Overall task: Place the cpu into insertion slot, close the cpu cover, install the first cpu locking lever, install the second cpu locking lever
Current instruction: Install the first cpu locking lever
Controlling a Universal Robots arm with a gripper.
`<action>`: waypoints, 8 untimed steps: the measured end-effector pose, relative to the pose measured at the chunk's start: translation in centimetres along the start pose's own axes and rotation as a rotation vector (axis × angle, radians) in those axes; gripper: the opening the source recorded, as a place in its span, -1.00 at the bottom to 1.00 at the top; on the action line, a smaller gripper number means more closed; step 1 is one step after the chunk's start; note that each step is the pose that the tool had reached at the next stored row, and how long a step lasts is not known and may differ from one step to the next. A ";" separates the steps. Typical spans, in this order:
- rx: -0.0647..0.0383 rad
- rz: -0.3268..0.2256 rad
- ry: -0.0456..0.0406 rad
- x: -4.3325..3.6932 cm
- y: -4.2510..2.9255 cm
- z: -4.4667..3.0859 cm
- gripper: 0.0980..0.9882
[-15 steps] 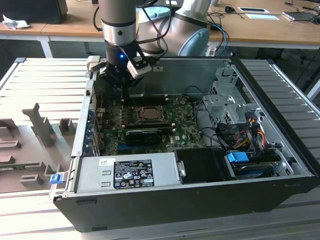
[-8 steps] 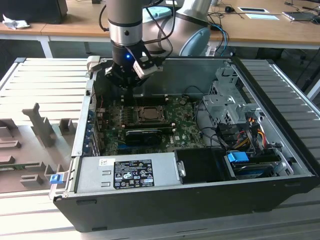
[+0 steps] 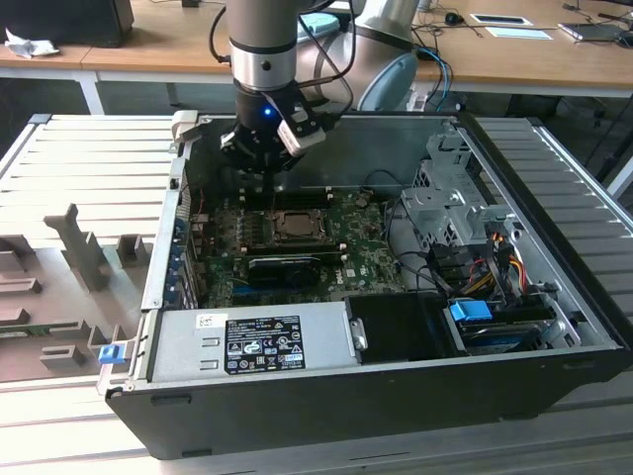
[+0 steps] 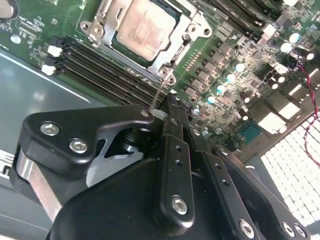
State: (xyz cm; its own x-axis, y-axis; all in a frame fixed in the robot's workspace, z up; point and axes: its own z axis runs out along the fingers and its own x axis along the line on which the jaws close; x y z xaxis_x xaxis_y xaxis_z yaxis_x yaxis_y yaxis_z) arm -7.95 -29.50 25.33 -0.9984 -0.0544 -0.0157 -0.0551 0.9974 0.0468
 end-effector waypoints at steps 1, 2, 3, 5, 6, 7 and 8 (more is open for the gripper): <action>0.000 0.000 -0.0001 -0.13 -0.01 0.00 -0.98; 0.000 0.000 -0.0001 -0.23 -0.01 0.00 -0.98; 0.000 0.000 0.0000 -0.34 -0.02 0.00 -0.98; 0.000 0.000 -0.0001 -0.50 -0.03 0.01 -0.98; 0.000 0.000 -0.0001 -0.64 -0.03 0.01 -0.98; 0.000 0.001 0.0000 -0.75 -0.04 0.01 -0.98; 0.000 0.001 -0.0001 -0.99 -0.05 0.02 -0.98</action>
State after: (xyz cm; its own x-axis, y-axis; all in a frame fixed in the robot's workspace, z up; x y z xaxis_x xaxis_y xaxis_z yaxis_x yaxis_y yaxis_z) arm -6.95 -29.50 25.32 -0.9984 -0.0535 -0.0157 -0.0542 0.9974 0.0468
